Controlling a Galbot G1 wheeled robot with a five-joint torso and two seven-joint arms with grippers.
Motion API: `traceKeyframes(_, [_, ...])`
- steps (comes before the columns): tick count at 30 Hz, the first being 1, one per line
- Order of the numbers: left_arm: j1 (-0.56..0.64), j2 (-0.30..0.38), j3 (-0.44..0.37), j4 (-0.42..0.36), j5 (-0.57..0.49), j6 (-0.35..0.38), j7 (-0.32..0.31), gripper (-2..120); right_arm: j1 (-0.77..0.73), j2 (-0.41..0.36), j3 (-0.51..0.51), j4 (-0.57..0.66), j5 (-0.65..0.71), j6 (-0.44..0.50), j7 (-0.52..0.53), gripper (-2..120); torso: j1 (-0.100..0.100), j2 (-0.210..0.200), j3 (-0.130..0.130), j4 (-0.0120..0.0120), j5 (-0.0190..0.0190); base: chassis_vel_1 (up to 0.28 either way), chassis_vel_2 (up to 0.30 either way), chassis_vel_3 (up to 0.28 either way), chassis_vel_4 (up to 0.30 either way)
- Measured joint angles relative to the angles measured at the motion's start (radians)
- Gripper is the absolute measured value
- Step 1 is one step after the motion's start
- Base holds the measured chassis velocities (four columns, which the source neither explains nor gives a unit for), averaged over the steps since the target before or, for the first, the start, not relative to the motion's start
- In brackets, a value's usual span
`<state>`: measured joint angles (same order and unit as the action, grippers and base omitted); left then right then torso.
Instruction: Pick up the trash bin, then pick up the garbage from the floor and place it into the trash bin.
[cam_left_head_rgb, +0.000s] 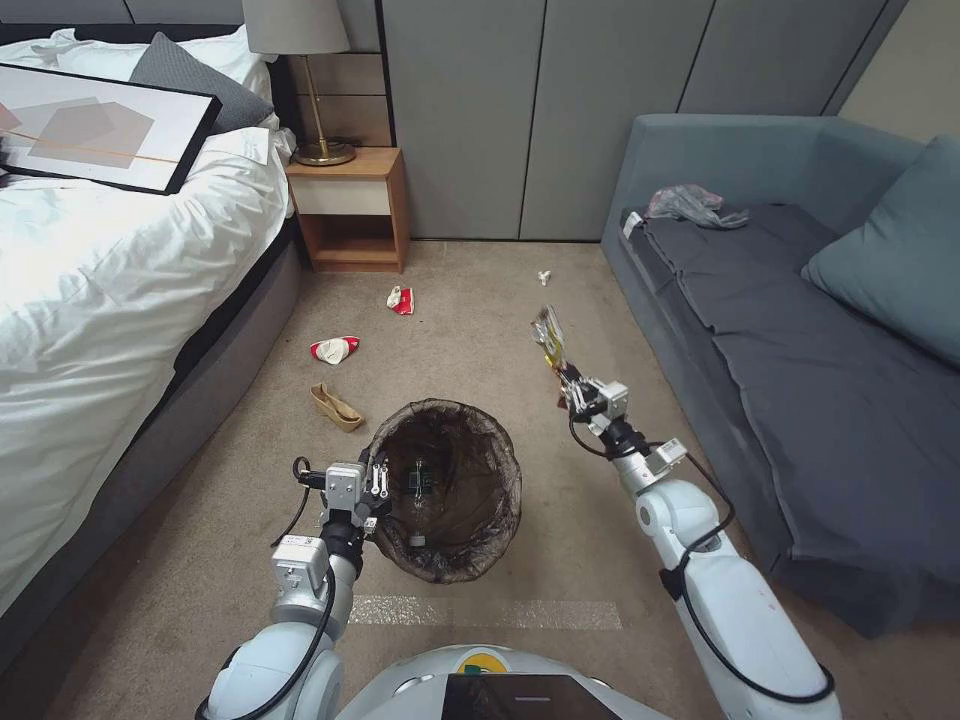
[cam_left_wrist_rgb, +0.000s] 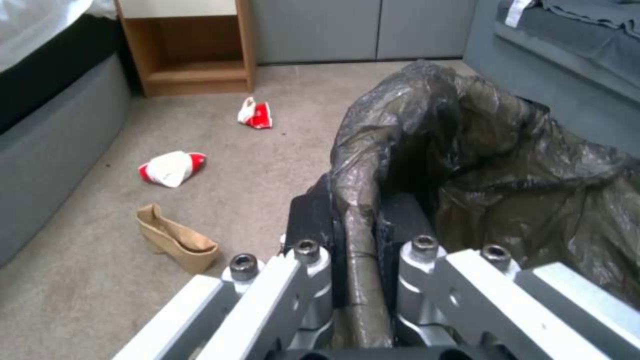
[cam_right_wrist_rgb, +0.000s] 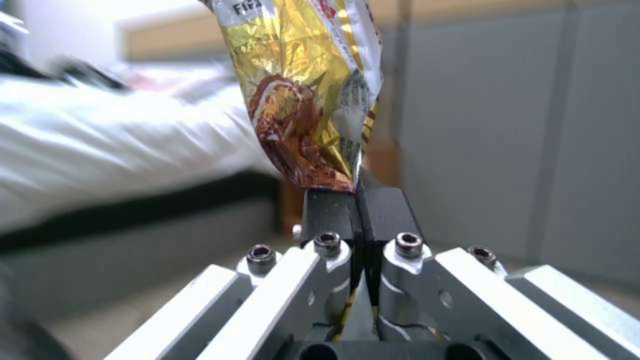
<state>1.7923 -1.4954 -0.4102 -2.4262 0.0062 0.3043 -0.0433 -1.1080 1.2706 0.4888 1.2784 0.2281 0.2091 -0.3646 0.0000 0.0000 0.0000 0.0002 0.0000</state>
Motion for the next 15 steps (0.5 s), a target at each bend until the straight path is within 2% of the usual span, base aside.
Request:
traceKeyframes(1, [0.001,0.004,0.003,0.003,-0.006,0.002,-0.001,7,-0.017,-0.005,0.0,0.107,0.046,0.028,-0.006,0,0.0,0.0,0.0,0.0,-0.0001,0.0,0.0,0.0,0.0])
traceKeyframes(2, [0.001,0.004,0.003,0.003,-0.006,0.002,-0.001,7,-0.017,-0.005,0.0,0.107,0.046,0.028,-0.006,0,0.0,0.0,0.0,0.0,-0.0001,0.0,0.0,0.0,0.0])
traceKeyframes(4, [0.002,0.009,0.008,0.008,-0.015,0.006,-0.003,7,-0.046,-0.024,-0.01,0.288,0.113,0.047,-0.025,0,0.0,0.0,0.0,-0.0003,-0.0001,0.0,0.0,0.0,0.0])
traceKeyframes(7, [0.001,0.01,0.01,0.01,-0.018,0.007,-0.003,7,-0.057,-0.033,-0.018,0.361,0.138,0.049,-0.034,0,0.0,0.0,0.0,-0.0001,-0.0002,0.0,0.0,0.0,0.0])
traceKeyframes(8, [0.001,0.011,0.013,0.016,-0.024,0.01,-0.005,7,-0.078,-0.05,-0.037,0.479,0.167,0.05,-0.048,0,0.0,0.0,0.0,-0.0002,-0.0002,0.0,0.0,0.0,0.0])
traceKeyframes(9, [0.0,0.011,0.015,0.018,-0.026,0.011,-0.005,7,-0.091,-0.058,-0.052,0.536,0.176,0.049,-0.052,0,0.0,0.0,0.0,-0.0001,-0.0003,0.0,0.0,0.0,0.0])
traceKeyframes(10, [0.0,0.011,0.015,0.018,-0.026,0.011,-0.005,7,-0.091,-0.058,-0.052,0.536,0.176,0.049,-0.052,0,0.0,0.0,0.0,-0.0001,-0.0003,0.0,0.0,0.0,0.0])
traceKeyframes(11, [-0.002,0.01,0.02,0.024,-0.028,0.013,-0.006,7,-0.12,-0.079,-0.1,0.642,0.189,0.044,-0.053,0,0.0,0.0,0.0,-0.0002,-0.0001,0.0,0.0,0.0,0.0])
traceKeyframes(13, [-0.004,0.008,0.026,0.027,-0.029,0.014,-0.006,7,-0.145,-0.097,-0.165,0.73,0.193,0.029,-0.045,0,0.0,0.0,0.0,-0.0002,-0.0002,0.0,0.0,0.0,0.0])
traceKeyframes(14, [-0.004,0.008,0.026,0.027,-0.029,0.014,-0.006,7,-0.145,-0.097,-0.165,0.73,0.193,0.029,-0.045,0,0.0,0.0,0.0,-0.0002,-0.0002,0.0,0.0,0.0,0.0])
traceKeyframes(15, [-0.005,0.006,0.029,0.028,-0.029,0.015,-0.006,7,-0.162,-0.108,-0.218,0.772,0.191,0.017,-0.036,0,0.0,0.0,0.0,-0.0002,-0.0002,0.0,0.0,0.0,0.0])
